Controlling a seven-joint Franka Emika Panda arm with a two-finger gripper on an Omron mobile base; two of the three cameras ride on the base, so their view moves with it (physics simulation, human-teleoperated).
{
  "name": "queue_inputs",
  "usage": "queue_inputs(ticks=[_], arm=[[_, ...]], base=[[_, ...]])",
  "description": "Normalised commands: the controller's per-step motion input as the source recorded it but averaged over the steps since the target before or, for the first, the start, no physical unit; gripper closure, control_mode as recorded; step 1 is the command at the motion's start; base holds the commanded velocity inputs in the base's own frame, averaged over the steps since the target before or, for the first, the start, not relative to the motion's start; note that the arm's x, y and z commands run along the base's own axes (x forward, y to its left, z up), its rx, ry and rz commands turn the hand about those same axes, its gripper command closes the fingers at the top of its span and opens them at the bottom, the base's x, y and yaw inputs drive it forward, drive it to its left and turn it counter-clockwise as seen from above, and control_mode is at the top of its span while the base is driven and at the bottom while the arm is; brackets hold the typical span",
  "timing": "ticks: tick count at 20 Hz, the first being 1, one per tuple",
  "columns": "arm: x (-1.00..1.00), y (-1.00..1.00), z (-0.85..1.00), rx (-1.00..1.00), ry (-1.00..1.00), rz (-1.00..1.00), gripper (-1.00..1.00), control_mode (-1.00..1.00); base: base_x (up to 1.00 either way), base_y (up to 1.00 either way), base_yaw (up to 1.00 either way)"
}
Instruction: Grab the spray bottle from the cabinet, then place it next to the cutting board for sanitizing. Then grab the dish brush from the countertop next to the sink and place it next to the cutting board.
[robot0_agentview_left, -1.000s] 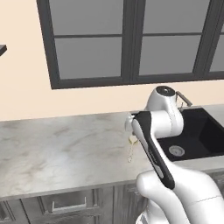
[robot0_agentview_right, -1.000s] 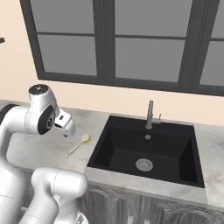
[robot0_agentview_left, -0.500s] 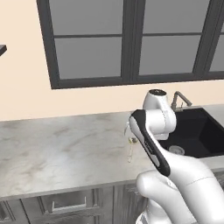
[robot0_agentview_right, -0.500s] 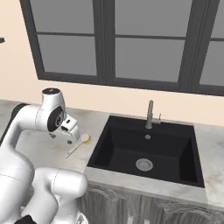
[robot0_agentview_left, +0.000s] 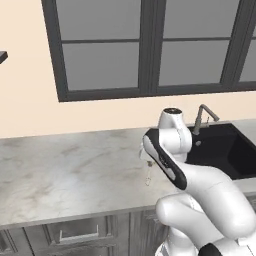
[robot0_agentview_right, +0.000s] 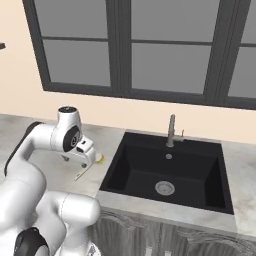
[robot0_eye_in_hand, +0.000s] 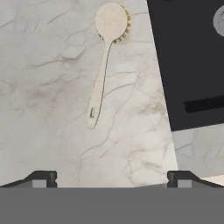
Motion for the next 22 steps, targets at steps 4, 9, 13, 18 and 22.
queue_inputs(ticks=[4,9,13,18,22], arm=[[0.46,0.0,-0.31,0.0,0.09,0.0,-1.0,-1.0],[0.44,0.0,-0.31,0.0,0.07,0.0,-1.0,-1.0],[0.33,0.0,-0.27,0.0,0.06,0.0,-1.0,-1.0],[0.33,0.0,-0.23,0.0,0.02,0.0,-1.0,-1.0],[0.34,0.0,-0.23,0.0,0.0,0.0,-1.0,-1.0]], base=[[0.0,0.0,0.0],[0.0,0.0,0.0],[0.0,0.0,0.0],[0.0,0.0,0.0],[0.0,0.0,0.0]])
